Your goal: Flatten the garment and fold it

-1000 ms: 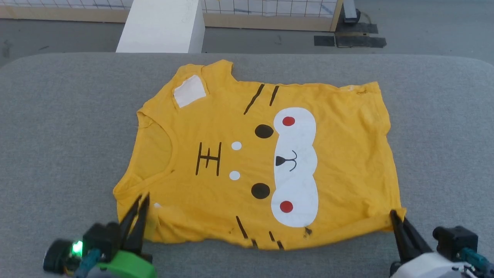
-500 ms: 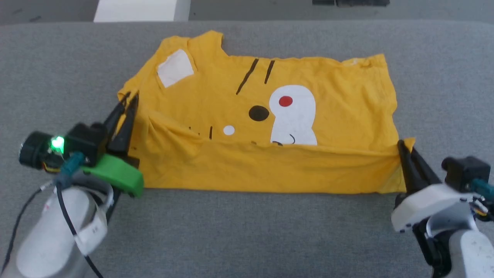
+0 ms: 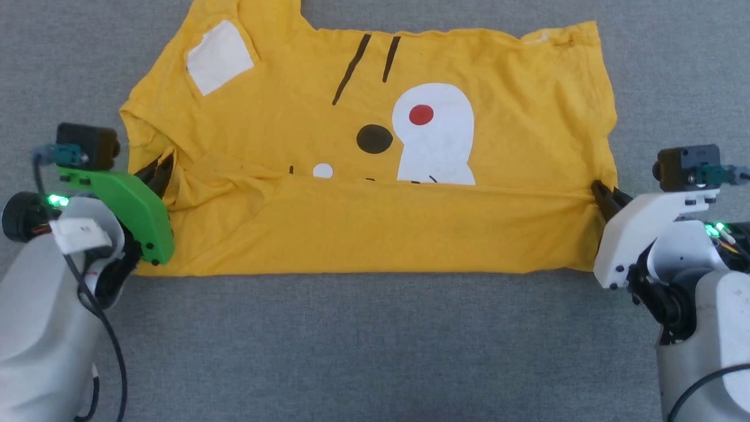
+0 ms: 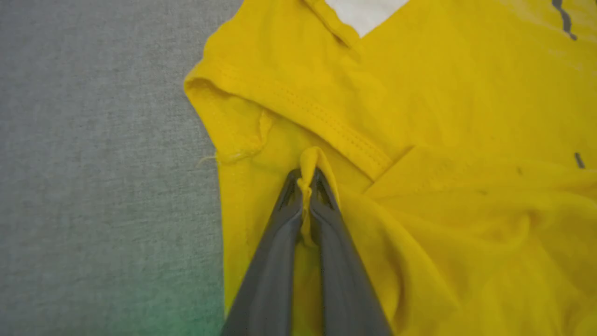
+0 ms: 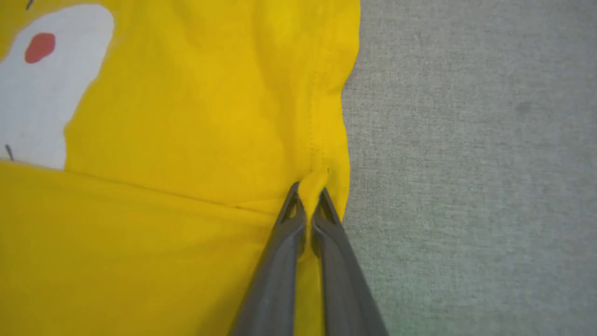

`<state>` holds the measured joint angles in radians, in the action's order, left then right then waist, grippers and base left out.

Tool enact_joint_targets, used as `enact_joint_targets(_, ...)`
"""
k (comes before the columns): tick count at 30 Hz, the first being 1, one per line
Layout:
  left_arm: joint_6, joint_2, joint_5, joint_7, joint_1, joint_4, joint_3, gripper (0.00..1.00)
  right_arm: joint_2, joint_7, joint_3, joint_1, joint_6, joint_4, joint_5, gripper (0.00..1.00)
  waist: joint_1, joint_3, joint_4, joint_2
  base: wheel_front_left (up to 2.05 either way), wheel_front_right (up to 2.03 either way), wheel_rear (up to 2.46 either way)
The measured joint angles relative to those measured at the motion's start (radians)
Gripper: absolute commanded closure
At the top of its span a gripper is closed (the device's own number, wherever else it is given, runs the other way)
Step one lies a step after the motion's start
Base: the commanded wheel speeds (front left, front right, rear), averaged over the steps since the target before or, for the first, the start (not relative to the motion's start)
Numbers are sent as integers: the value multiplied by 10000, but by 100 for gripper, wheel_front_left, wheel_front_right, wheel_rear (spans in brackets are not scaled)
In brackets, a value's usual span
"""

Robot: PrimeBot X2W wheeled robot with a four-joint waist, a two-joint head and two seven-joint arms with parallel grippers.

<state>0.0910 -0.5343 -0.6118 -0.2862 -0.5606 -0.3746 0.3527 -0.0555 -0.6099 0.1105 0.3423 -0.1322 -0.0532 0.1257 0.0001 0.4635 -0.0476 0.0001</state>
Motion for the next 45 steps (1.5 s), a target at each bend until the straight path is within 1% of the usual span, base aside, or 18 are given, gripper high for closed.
enact_joint_targets(1,-71,12,-489,-433,-14,144,-205,50,0,-759,17,63,0,247,81,51,0,-4,-8,0,0,0,0)
enact_joint_targets(2,-148,44,-499,-334,26,182,-265,9,2,-861,17,57,0,313,84,16,0,-29,5,0,0,0,0)
enact_joint_targets(3,-284,105,-479,-107,108,253,-313,0,10,-897,35,35,0,383,144,0,0,-72,24,0,0,0,0)
enact_joint_targets(6,-754,286,-194,926,483,541,-449,0,21,-428,111,-224,0,629,255,0,1,-280,89,-1,0,0,0)
enact_joint_targets(11,-1747,537,418,3429,1546,1423,-1009,0,27,1894,165,-867,0,934,681,0,1,-794,199,-1,0,0,0)
enact_joint_targets(14,-2255,640,608,4410,2217,2023,-1340,0,31,3304,94,-1423,0,963,878,0,0,-1124,249,-1,0,0,0)
enact_joint_targets(17,-2629,696,696,4738,2980,2464,-1488,0,38,4788,-79,-1915,0,978,1126,0,0,-1422,276,0,0,0,0)
enact_joint_targets(21,-2980,765,481,4270,3923,2752,-1593,0,42,6692,-136,-2444,0,949,1323,0,-1,-1702,244,0,0,0,0)
enact_joint_targets(25,-3225,738,67,3469,4483,2899,-1703,0,44,7864,-54,-2909,0,784,1530,0,-1,-1786,95,0,0,0,0)
enact_joint_targets(28,-3561,723,-242,2754,4685,2949,-1829,0,44,8270,-86,-3002,0,767,1429,0,-1,-1779,-9,0,0,0,0)
enact_joint_targets(29,-4245,708,-771,1503,4848,3032,-2109,0,44,8537,-242,-3006,0,968,1078,0,-1,-1724,-198,0,0,0,0)
enact_joint_targets(31,-4472,698,-1045,949,4891,3033,-2150,0,44,8577,-314,-3008,0,1039,999,0,-1,-1712,-311,-1,0,0,0)
enact_joint_targets(35,-4635,606,-1375,50,4889,3089,-2171,0,44,8598,-479,-3009,0,1070,842,0,-1,-1694,-514,0,0,0,0)
enact_joint_targets(36,-4694,437,-1601,-460,4886,3152,-2161,93,44,8612,-581,-3010,0,1053,652,0,-1,-1691,-597,0,0,0,0)
enact_joint_targets(37,-4690,345,-1664,-675,4887,3198,-2130,100,44,8612,-631,-3011,0,1043,568,0,-1,-1693,-630,0,0,0,0)
enact_joint_targets(41,-4577,299,-1747,-909,4888,3438,-2006,100,44,8565,-729,-3017,0,1009,393,0,-1,-1707,-671,0,0,0,0)
enact_joint_targets(44,-4537,318,-1743,-899,4892,3519,-1933,100,44,8124,-683,-3017,0,882,337,0,-1,-1723,-614,0,0,0,0)
enact_joint_targets(45,-4512,328,-1743,-899,4893,3538,-1879,100,44,7797,-623,-3016,0,805,353,0,-1,-1730,-583,0,0,0,0)
